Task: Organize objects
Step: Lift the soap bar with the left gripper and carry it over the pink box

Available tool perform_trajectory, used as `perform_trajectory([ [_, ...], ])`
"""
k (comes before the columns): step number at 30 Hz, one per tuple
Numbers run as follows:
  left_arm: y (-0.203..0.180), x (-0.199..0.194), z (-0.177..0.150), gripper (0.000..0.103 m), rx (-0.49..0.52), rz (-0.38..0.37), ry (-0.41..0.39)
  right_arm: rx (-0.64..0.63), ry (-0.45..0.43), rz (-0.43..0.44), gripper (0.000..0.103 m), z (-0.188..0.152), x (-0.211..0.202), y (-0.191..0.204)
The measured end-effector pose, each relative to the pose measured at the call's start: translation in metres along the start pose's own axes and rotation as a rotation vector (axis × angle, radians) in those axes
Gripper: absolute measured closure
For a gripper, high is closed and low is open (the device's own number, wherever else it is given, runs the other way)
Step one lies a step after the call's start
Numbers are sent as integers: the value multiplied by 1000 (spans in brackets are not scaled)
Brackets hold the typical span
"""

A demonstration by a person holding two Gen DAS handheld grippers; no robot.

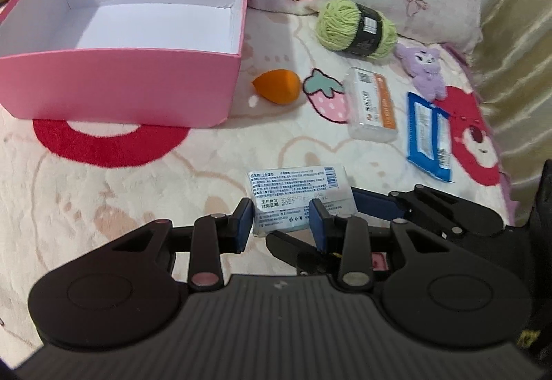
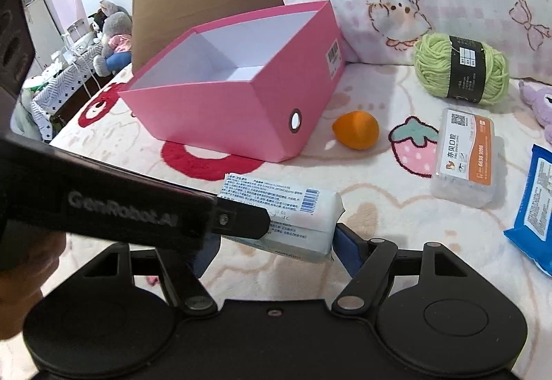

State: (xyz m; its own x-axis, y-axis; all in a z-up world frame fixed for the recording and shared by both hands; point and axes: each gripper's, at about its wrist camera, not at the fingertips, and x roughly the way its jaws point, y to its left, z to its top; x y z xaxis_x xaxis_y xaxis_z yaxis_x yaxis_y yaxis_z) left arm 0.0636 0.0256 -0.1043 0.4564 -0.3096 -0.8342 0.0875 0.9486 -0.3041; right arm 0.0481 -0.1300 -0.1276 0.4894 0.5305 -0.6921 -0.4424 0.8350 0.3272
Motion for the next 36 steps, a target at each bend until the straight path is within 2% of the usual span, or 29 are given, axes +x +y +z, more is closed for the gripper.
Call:
perform_trajectory([
  [3,-7,-14,-7,69,56,3,-19,101,17,71,26,-2,-9,-7],
  [9,-10,-29,-10,69,95,10,-49,97,-1,68,27,-2,-16,5],
  [15,3,-47,1,69,52,9,-75,3,-39,36,29,16,-28,28],
  [20,5,-70,7,69,57,58,-127,-40,-59,33,30,35,-30,48],
  [28,18,-100,24,69,56,50,-107,-76,-35,22,30,59,-32,74],
  [32,21,-112,37,70,66,43,-89,-46,11,17,30,74,-34,81],
  [36,24,-123,49,69,84,46,-92,-52,9,21,30,87,-36,88],
])
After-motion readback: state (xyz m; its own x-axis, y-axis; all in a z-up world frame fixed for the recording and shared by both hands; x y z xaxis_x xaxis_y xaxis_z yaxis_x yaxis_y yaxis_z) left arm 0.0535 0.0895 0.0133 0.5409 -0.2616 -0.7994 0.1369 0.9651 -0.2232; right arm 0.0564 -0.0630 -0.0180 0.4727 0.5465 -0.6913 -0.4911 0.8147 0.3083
